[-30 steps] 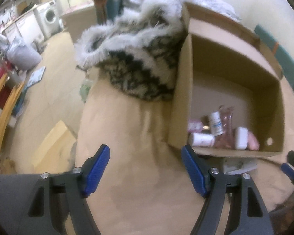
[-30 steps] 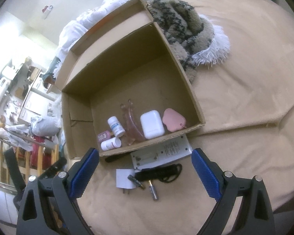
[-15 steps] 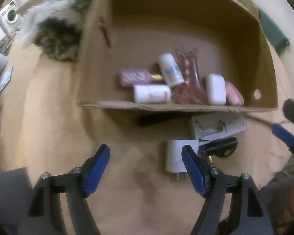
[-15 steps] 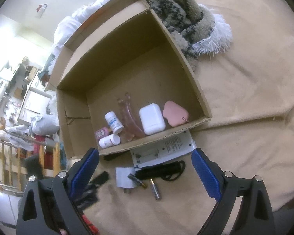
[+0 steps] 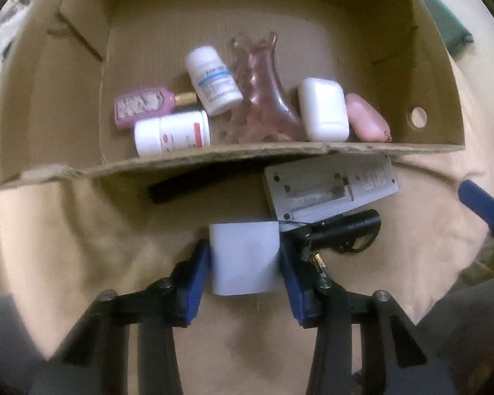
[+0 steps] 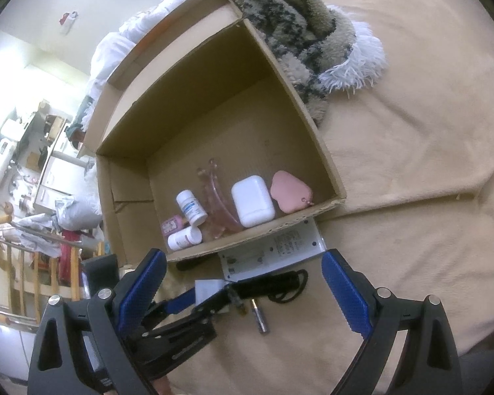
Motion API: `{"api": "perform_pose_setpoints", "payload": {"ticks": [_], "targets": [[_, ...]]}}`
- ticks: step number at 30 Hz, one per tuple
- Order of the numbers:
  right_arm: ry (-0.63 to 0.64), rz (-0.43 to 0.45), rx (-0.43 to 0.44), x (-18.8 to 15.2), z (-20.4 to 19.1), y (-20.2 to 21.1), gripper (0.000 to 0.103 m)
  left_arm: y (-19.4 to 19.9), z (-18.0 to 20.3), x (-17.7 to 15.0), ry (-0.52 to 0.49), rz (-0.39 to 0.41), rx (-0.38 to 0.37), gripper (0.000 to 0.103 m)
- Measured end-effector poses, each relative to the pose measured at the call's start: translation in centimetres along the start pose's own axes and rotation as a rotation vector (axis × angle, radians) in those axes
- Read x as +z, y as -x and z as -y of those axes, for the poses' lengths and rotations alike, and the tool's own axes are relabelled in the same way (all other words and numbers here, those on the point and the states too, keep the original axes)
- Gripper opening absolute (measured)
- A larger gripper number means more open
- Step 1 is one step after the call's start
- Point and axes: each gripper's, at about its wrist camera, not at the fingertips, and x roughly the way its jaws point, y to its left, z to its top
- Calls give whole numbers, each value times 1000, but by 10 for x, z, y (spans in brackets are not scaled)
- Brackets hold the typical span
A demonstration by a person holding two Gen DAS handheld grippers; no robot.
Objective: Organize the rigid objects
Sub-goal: 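Lower the left tool beside the box and grasp the white plug charger, then grasp a gold-topped AA battery with the right tool while the left tool holds the charger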
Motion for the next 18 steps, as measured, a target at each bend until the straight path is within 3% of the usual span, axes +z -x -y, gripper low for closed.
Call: {"api": "perform_pose_setpoints", "payload": {"ticks": [9,12,13,14,15,16,18], "targets": [[27,-57,-53,-7,0,-12,101,9,-23,-7,49,-11,34,39],[62,-112,-71,-12,-3,-22,101,10,-33,-9,72,-27,25,39],[99,-160,-84,-16,-6,-31,92,11,-35,-9,71,-30,35,39],[137,-216,-93,-21,-9,-42,71,11,-36,-10,68,-33,42,39],[157,-265,-98,-27,-12,-51,59,12,-39,-11,68,-34,47,39],[178,-311,-105,-32,-14,-61,41,13,-42,-12,67,-36,53,39],[233,-364,-134,-40,-21,-75,37,13,-50,-15,65,-37,60,39]]}}
